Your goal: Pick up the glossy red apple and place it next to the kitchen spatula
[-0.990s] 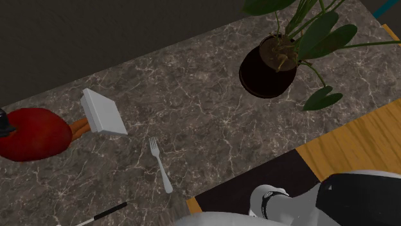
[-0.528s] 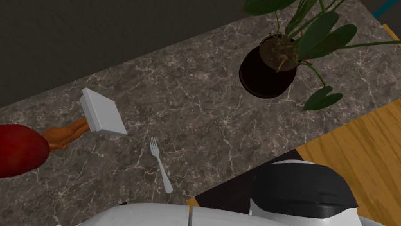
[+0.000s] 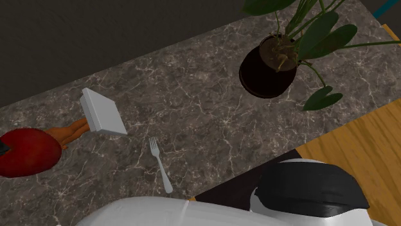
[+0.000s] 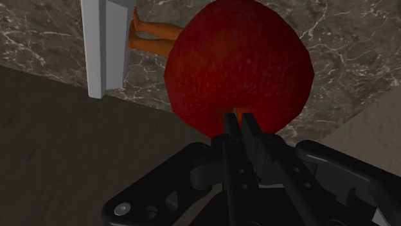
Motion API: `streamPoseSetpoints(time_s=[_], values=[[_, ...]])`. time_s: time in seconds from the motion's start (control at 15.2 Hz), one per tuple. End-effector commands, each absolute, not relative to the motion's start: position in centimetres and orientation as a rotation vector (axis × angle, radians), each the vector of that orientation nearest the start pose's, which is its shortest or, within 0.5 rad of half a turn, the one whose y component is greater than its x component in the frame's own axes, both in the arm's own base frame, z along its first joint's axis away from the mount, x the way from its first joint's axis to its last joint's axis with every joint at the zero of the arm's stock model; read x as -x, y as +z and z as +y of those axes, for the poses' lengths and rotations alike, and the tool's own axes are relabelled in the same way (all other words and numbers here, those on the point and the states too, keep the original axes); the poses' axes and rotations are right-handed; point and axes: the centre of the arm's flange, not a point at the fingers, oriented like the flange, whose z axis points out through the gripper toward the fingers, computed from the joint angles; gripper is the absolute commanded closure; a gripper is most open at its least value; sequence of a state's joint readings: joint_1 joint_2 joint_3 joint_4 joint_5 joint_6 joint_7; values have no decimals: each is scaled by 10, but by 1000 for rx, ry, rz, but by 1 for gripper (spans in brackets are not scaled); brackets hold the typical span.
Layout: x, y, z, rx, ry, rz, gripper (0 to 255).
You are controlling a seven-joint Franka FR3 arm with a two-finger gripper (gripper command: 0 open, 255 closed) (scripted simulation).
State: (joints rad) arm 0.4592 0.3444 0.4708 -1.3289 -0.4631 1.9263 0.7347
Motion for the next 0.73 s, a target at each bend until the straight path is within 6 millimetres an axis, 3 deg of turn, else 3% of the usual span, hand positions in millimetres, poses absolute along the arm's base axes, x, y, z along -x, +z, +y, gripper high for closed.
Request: streamPoseSetpoints(time_s=[0.0,0.66], values=[[-473,576,490,3045,-650,-379,255],[-473,523,490,3045,-650,-379,255]])
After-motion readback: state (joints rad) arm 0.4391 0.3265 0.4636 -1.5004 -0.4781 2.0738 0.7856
